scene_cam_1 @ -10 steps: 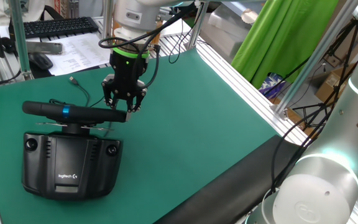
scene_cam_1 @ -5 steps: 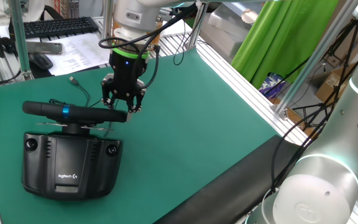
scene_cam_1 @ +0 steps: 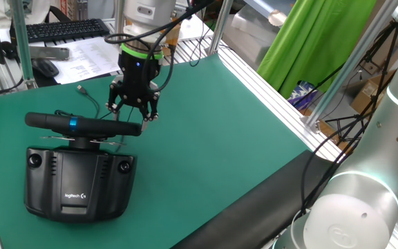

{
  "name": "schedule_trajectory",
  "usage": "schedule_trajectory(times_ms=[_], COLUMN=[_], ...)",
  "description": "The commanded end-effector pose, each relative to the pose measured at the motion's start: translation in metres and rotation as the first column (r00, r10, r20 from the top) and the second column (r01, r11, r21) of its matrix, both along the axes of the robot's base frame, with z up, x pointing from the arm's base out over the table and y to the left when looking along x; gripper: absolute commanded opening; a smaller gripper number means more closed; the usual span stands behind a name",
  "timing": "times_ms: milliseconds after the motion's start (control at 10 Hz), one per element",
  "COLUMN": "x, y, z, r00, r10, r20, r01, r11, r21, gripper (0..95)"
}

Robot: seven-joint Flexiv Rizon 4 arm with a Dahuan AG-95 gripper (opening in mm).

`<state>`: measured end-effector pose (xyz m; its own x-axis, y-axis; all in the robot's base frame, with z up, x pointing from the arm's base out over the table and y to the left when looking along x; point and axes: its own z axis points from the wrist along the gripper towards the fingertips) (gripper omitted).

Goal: Rotate the steering wheel 90 degrees clockwise

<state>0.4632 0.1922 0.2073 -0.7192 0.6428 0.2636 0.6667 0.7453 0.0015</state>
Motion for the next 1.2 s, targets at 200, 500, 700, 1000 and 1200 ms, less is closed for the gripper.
schedule_trajectory(times_ms=[200,500,700,1000,1200], x=[0.0,0.0,-0.001,-0.003,-0.003], y=[0.0,0.0,-0.002,-0.005,-0.008], z=[0.0,0.0,0.003,0.009,0.011], r00=[1.0,1.0,1.0,0.999,0.999], r10=[0.003,0.007,0.003,-0.036,-0.051], r20=[0.003,0.004,0.003,0.006,0.011], r01=[-0.003,-0.007,-0.003,0.036,0.051], r11=[1.0,1.0,1.0,0.999,0.999], r21=[0.0,-0.003,-0.007,-0.003,0.001], gripper=[57.0,57.0,57.0,38.0,38.0])
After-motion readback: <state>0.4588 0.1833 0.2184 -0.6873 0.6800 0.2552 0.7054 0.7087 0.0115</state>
